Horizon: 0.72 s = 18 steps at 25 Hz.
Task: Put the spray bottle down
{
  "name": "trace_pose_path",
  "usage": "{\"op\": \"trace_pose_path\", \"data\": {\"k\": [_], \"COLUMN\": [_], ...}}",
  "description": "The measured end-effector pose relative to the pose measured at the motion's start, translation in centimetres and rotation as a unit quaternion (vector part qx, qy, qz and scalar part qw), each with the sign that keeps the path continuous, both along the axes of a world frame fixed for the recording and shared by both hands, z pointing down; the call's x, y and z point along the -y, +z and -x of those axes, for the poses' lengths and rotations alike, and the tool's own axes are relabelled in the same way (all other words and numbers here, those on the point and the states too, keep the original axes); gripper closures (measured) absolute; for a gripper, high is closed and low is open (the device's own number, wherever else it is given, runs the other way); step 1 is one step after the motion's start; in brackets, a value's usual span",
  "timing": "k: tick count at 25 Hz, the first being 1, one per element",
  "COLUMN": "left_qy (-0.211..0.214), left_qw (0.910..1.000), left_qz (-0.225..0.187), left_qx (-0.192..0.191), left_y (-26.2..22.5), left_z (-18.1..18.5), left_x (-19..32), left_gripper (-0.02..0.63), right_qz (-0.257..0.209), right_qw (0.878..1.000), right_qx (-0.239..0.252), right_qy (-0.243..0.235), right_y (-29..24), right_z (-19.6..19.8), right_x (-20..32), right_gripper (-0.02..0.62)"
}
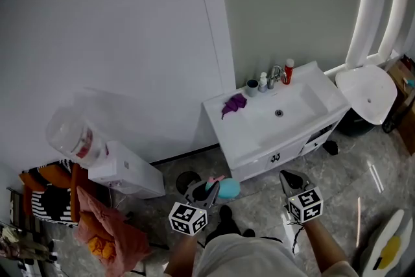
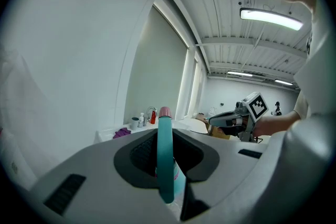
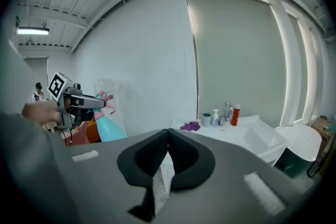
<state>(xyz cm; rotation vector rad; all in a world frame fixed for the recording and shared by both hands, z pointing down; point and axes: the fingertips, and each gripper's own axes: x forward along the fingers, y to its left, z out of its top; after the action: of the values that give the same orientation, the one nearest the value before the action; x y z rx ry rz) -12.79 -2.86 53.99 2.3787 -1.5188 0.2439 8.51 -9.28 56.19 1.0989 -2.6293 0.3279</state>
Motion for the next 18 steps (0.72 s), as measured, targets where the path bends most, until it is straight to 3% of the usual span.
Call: {"op": "trace_pose_path", "data": {"k": [6, 18], "left_qy": [0.006, 0.049], "left_qw": [1.0000, 0.9986], "left_qz": [0.006, 0.018], "left_qx": [0.000, -0.013], "left_y": [0.9, 2.1], "left_z": [0.9, 4.5], "left_x": [3.6, 16.4], "left_gripper": [0.545, 0.545], "right_qz": [0.008, 0.030], "right_qw": [1.000, 0.998], "right_qx": [0.000, -0.007], "right_qy": [0.015, 0.055], "right_y": [1.2, 2.4], "right_z": [0.3, 4.4], "right_x": [3.4, 13.2], "right_gripper": [0.584, 0.584]}}
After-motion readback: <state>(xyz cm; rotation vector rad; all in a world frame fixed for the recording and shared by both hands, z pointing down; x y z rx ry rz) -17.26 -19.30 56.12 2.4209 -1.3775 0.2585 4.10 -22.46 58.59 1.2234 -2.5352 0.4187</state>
